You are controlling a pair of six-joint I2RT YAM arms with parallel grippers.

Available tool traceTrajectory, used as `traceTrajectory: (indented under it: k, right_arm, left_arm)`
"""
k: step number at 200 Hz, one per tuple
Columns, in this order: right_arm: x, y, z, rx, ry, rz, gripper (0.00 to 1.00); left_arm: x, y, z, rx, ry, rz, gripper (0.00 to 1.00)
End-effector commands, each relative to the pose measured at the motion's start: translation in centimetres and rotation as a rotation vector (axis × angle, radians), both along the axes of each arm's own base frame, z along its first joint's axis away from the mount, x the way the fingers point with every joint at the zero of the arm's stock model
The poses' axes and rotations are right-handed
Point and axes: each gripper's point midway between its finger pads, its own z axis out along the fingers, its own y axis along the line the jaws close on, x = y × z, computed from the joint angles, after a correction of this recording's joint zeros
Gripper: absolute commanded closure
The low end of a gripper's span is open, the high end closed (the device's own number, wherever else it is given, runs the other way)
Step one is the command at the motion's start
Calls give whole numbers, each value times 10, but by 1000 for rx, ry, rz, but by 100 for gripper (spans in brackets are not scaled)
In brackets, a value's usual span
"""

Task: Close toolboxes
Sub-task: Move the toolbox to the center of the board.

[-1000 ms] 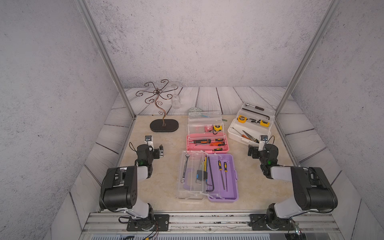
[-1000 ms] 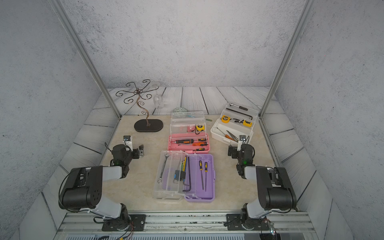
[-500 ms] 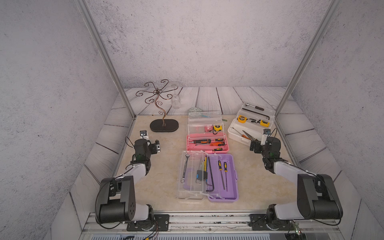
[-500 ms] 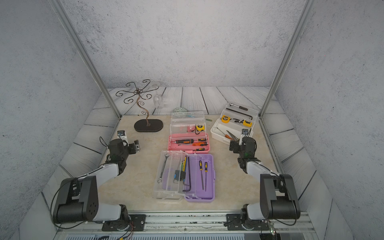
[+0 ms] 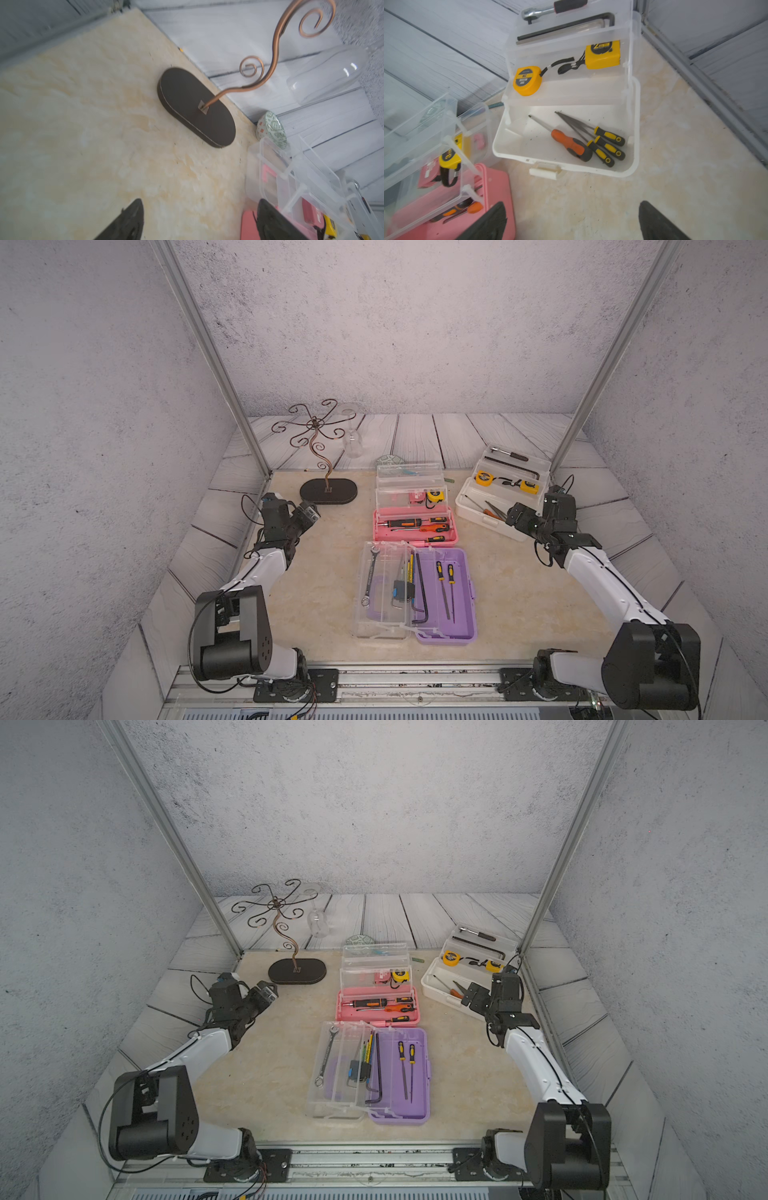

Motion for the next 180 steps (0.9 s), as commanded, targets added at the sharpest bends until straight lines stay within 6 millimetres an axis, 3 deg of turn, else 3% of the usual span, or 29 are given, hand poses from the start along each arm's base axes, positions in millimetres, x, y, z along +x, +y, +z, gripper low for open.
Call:
traceTrajectory:
  k: [1,26,56,100,146,180]
  right_arm:
    - [-29,35,-3,155,160,127,0]
    - [-50,55,-5,226,263,222,5]
    - [-75,82,-12,287,340,318,10]
    - [-91,109,-36,162,432,400,15]
    - [-78,135,-61,92,469,429,21]
    - [-65,138,-71,31,479,417,26]
  left_arm:
    - [-11,-45,18,-63,35,-104,9]
    - [-37,-74,21,34,91,-165,8]
    - [-67,-103,21,-22,96,-246,4]
    - [-108,-109,5,-13,156,-316,0]
    - [-104,-107,7,-15,116,-300,0]
    - [-103,-109,5,-35,117,-307,0]
